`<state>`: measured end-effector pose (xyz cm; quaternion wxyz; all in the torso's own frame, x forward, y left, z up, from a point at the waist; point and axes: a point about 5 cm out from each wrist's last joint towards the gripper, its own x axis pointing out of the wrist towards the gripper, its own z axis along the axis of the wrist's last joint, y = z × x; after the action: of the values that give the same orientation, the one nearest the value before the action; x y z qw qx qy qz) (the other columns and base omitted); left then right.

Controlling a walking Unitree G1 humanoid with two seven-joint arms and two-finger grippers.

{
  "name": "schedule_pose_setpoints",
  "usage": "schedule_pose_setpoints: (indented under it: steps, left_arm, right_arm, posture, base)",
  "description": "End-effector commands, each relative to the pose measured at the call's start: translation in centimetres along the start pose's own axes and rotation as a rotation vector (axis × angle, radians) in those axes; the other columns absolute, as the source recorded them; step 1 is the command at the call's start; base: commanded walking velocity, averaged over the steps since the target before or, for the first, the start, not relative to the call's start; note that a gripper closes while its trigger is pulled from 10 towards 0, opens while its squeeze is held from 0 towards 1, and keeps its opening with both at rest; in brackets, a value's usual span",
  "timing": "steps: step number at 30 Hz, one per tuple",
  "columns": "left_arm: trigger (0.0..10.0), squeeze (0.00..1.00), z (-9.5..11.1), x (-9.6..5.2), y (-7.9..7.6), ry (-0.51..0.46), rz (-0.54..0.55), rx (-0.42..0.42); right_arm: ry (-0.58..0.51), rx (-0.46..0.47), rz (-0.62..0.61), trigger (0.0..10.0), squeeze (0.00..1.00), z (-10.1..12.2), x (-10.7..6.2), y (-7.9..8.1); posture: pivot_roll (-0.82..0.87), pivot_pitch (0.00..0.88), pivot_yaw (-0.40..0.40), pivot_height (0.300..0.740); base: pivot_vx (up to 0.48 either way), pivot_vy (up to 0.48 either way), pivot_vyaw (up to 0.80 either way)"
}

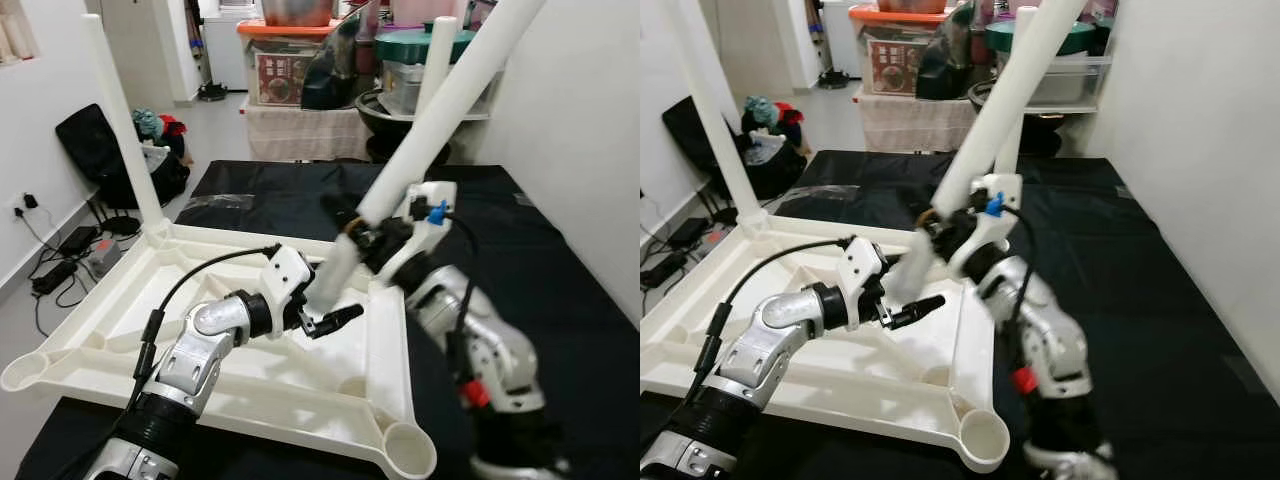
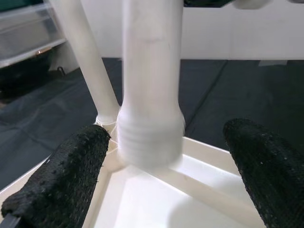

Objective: Building children table

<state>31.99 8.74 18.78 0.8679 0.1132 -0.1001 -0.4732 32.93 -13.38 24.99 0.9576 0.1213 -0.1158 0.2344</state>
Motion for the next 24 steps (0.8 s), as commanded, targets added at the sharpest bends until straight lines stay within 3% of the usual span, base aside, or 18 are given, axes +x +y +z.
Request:
schedule_pose_setpoints:
  steps: [1,4,7,10,13,15,16,19,21,22,24]
  left_arm:
    - [10.0,1.0,-0.1,-0.4,-0.1,-0.005,0.002,-0.006]
    - [10.0,1.0,0.1,-0.6,-0.2,-0.015,0.006,-0.016]
    - [10.0,1.0,0.1,-0.6,-0.3,-0.017,0.005,-0.018]
    - [10.0,1.0,-0.4,-0.9,-0.3,0.018,0.037,0.009]
    - [10.0,1.0,-0.9,-1.1,-0.1,0.044,0.062,0.017]
    - [10.0,0.96,-1.6,-1.4,0.4,0.087,0.13,0.023]
    - [10.0,0.0,-1.9,-1.6,0.8,0.102,0.177,0.019]
    - [10.0,0.0,-1.9,-1.6,0.8,0.102,0.177,0.019]
    - [10.0,0.0,-2.3,-2.2,1.4,0.116,0.242,-0.01]
    - [10.0,0.0,-2.3,-2.2,1.4,0.116,0.242,-0.01]
    - [10.0,0.0,-2.4,-2.6,1.5,0.117,0.255,-0.035]
  right_arm:
    - [-0.03,-0.045,-0.021,0.0,0.0,0.8,0.1,-0.7]
    - [-0.011,-0.16,-0.101,0.0,0.0,1.5,-0.1,-2.8]
    - [-0.011,-0.177,-0.123,0.0,0.0,1.8,-0.3,-3.5]
    - [-0.027,-0.18,-0.162,0.0,0.0,3.5,-1.2,-5.2]
    - [-0.026,-0.184,-0.144,0.0,0.0,3.8,-1.6,-5.4]
    - [-0.002,-0.213,-0.032,0.0,0.0,4.2,-2.7,-5.0]
    - [0.02,-0.238,0.041,0.0,0.0,4.3,-3.6,-4.7]
    - [0.02,-0.238,0.041,0.0,0.0,4.3,-3.6,-4.7]
    - [0.095,-0.253,0.229,0.1,0.0,4.1,-5.7,-3.7]
    - [0.095,-0.253,0.229,0.1,0.0,4.1,-5.7,-3.7]
    - [0.186,-0.248,0.381,1.5,0.0,3.1,-7.5,-2.5]
  posture:
    - [0.05,0.0,-0.036,0.74]
    - [0.05,0.0,-0.038,0.74]
    - [0.05,0.0,-0.038,0.74]
    - [0.04,0.0,-0.038,0.74]
    - [0.03,0.0,-0.033,0.74]
    - [0.03,0.0,-0.035,0.74]
    - [0.03,0.0,-0.033,0.74]
    - [0.03,0.0,-0.033,0.74]
    - [0.02,0.0,-0.034,0.74]
    - [0.02,0.0,-0.034,0.74]
    - [0.02,0.0,-0.034,0.74]
  base:
    - [0.0,0.0,0.0]
    - [0.0,0.0,0.0]
    - [0.0,0.0,0.0]
    - [0.0,0.0,0.0]
    - [0.0,0.0,0.0]
    - [0.0,0.0,0.0]
    - [0.0,0.0,0.0]
    - [0.0,0.0,0.0]
    - [0.0,0.0,0.0]
    - [0.0,0.0,0.0]
    - [0.0,0.0,0.0]
